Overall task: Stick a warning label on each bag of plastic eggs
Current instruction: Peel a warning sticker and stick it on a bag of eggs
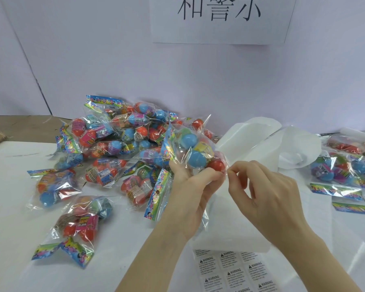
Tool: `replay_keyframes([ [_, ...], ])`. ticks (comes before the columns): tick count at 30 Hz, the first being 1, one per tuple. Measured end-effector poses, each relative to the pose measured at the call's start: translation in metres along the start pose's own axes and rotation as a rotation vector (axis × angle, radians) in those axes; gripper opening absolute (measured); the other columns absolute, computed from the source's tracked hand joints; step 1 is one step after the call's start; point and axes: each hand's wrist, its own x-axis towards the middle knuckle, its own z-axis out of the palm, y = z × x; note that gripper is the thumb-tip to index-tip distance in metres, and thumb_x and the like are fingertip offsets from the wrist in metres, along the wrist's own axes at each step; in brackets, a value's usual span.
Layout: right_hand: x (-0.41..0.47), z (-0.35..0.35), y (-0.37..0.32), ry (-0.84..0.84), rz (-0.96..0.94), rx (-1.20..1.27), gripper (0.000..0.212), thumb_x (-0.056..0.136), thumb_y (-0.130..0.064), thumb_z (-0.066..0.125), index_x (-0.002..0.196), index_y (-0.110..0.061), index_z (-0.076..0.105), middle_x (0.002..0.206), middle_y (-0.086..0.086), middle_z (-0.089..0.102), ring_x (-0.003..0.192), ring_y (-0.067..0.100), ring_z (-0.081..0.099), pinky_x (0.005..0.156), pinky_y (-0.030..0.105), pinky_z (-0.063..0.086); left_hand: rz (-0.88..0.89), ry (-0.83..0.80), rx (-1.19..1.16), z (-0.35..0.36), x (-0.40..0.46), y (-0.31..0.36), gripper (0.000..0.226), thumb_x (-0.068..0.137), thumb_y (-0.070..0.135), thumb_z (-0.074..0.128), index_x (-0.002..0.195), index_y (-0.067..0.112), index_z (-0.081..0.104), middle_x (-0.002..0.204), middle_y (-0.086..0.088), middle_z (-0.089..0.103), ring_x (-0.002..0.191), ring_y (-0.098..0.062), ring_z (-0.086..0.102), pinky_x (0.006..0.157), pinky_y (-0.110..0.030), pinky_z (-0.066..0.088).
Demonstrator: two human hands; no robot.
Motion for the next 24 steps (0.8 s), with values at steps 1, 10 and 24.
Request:
replay_keyframes([
  [1, 0.0003, -0.0001, -0.0005, -0.003, -0.005, 0.006, 0.025, 0.087, -0.018, 0.050, 0.072, -0.006, 0.065, 0.055, -0.001, 0.053, 0.038, 0.013, 0.036, 0.040, 0.020, 0.030, -0.001, 0.003, 0.001, 0.0000, -0.0004, 0.0001, 0.077, 0.061, -0.005, 0.061, 0.133, 0.000, 0.035, 0.084, -0.005, 0.064, 0.078, -0.013, 0.063, 0.066, -0.021, 0.054],
  [10, 0.0018, -0.0041, -0.0009, -0.028, -0.100, 0.004, 0.016, 0.083, -0.021, 0.064, 0.085, -0.009, 0.074, 0.057, 0.000, 0.057, 0.039, 0.017, 0.046, 0.036, 0.026, 0.040, -0.034, -0.018, -0.130, 0.0011, -0.0026, 0.0038, 0.028, 0.059, 0.001, 0.054, 0.082, 0.014, 0.047, 0.076, -0.010, 0.055, 0.069, -0.018, 0.056, 0.059, -0.025, 0.054],
  [24, 0.0061, -0.0095, -0.0067, 0.172, 0.318, 0.450, 0.008, 0.084, -0.019, 0.059, 0.077, -0.020, 0.064, 0.061, -0.003, 0.058, 0.057, 0.007, 0.047, 0.056, 0.014, 0.040, 0.130, 0.100, 0.223, -0.0008, 0.0015, 0.0015, 0.075, 0.054, 0.010, 0.074, 0.116, 0.025, 0.034, 0.104, -0.003, 0.065, 0.095, -0.010, 0.067, 0.081, -0.026, 0.053],
])
